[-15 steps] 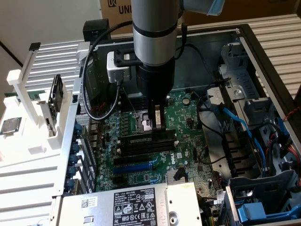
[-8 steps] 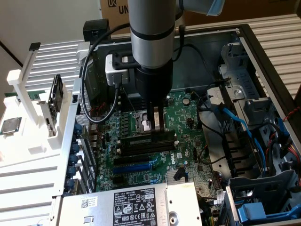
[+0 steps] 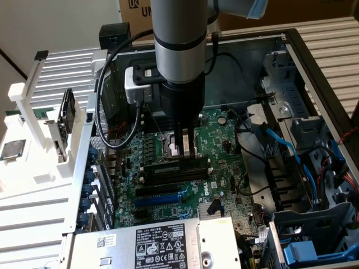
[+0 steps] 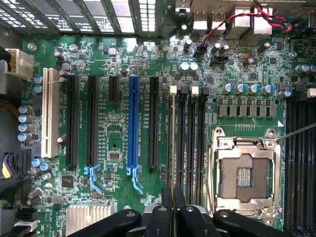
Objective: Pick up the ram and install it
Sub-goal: 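Insert the ram into the slot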
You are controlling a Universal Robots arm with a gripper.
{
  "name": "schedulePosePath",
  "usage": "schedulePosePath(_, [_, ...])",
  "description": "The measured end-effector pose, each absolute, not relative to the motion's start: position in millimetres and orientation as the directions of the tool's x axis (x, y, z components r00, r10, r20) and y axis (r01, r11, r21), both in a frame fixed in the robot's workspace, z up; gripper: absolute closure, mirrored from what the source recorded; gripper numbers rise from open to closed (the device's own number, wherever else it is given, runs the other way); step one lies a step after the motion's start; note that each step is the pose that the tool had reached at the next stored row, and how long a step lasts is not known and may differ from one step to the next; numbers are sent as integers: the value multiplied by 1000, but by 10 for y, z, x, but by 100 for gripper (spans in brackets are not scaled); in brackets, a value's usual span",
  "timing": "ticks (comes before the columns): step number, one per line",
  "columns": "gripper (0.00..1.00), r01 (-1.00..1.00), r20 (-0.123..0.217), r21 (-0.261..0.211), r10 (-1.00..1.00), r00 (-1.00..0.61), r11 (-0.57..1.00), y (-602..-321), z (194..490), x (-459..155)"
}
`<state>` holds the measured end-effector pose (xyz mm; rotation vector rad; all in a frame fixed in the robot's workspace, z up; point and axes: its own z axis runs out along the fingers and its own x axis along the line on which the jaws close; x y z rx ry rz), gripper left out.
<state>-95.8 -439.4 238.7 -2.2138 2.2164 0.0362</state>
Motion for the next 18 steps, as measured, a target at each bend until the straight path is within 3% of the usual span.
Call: schedulePosePath(18, [87, -1000, -20, 10, -1000, -1, 1, -4381, 2353, -968])
